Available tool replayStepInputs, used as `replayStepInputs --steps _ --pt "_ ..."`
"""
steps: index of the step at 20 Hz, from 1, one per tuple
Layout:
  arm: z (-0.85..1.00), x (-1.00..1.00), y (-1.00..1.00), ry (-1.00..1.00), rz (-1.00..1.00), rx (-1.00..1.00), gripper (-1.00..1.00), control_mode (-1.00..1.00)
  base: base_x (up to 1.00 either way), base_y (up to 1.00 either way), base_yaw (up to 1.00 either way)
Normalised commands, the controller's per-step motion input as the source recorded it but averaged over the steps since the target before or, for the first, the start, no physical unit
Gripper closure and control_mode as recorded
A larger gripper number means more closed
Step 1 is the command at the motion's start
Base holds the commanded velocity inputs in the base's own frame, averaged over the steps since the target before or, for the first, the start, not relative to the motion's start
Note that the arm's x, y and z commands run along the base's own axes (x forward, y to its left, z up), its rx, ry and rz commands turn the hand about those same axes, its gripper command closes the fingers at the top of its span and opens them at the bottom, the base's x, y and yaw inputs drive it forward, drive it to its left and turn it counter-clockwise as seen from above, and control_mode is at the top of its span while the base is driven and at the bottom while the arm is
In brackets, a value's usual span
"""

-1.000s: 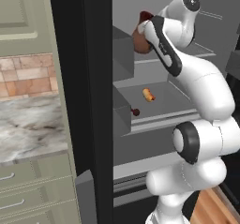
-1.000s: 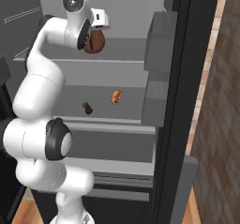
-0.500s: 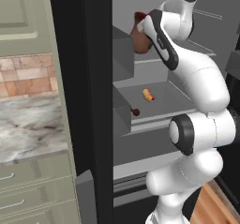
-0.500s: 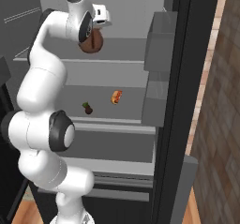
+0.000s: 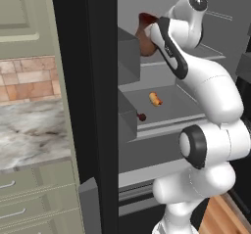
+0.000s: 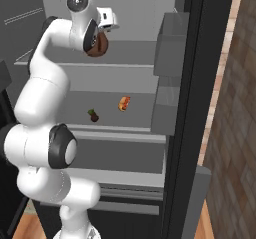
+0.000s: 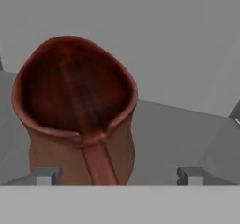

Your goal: Move the beet and hot dog from the top shelf to the second highest shelf to make space. Then, place the pitcher from the counter on the cleared top shelf.

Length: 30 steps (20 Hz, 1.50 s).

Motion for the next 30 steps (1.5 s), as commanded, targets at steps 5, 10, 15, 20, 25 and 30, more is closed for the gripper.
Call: replayStepInputs --steps 5,10,15,20,25,30 --pt "0.00 0.14 0.02 -0.15 -0.01 0.00 -1.00 -1.00 0.00 0.00 0.00" --pt "0.00 0.08 0.10 -0.20 -0.01 0.00 -1.00 -1.00 0.00 0.00 0.00" --pt "0.00 -0.34 0.01 -0.15 -0.01 0.00 -1.00 -1.00 0.00 0.00 0.00" --pt "0.00 -0.97 0.00 0.00 -0.07 0.00 -1.00 -1.00 0.00 0.00 0.00" --pt "-0.06 -1.00 0.00 0.01 -0.04 0.00 -1.00 -1.00 0.00 0.00 0.00" --pt "-0.47 -1.00 0.00 0.15 0.00 0.00 -1.00 -1.00 0.00 0.00 0.00"
